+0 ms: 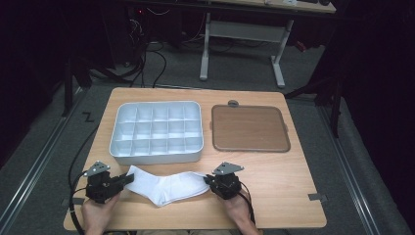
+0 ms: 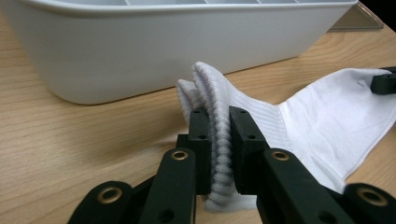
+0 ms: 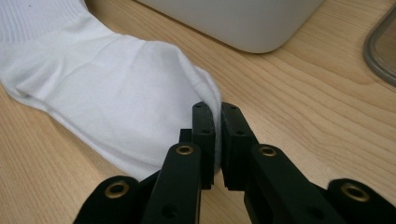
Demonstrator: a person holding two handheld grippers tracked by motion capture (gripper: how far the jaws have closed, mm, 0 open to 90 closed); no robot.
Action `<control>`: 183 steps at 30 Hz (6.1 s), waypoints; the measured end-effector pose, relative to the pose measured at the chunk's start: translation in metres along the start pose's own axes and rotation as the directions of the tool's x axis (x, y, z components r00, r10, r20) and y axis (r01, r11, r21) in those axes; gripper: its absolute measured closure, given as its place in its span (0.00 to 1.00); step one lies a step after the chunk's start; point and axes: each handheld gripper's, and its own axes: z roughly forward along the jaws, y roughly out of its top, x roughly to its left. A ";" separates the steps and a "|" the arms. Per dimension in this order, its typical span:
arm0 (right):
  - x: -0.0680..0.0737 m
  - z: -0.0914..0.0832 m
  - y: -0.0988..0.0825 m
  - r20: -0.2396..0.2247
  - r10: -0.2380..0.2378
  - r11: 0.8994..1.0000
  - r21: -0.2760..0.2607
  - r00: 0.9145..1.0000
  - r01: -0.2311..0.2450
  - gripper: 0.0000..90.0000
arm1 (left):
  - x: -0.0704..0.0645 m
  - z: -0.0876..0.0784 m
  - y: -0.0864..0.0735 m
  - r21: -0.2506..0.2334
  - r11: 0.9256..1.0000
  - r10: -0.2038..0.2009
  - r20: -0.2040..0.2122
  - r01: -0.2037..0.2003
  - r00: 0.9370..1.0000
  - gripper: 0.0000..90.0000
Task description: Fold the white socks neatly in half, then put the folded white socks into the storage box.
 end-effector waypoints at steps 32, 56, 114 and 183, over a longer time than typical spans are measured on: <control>-0.044 -0.054 -0.029 0.131 0.077 0.997 -0.020 0.988 -0.076 0.96 | -0.051 0.037 -0.030 0.084 0.995 0.034 0.120 -0.044 0.992 0.90; -0.073 -0.059 -0.059 0.188 0.164 0.986 -0.004 0.968 -0.166 0.96 | -0.064 0.074 -0.060 0.154 0.984 0.077 0.110 -0.094 0.991 0.90; -0.035 -0.067 -0.024 0.102 0.080 0.994 -0.088 0.992 -0.071 0.77 | -0.063 0.078 -0.062 0.159 0.986 0.057 -0.053 -0.047 0.997 0.44; 0.046 0.024 -0.011 -0.060 -0.047 0.999 0.013 0.997 0.048 0.90 | -0.103 0.046 -0.020 0.128 0.992 -0.013 0.234 -0.018 0.972 0.89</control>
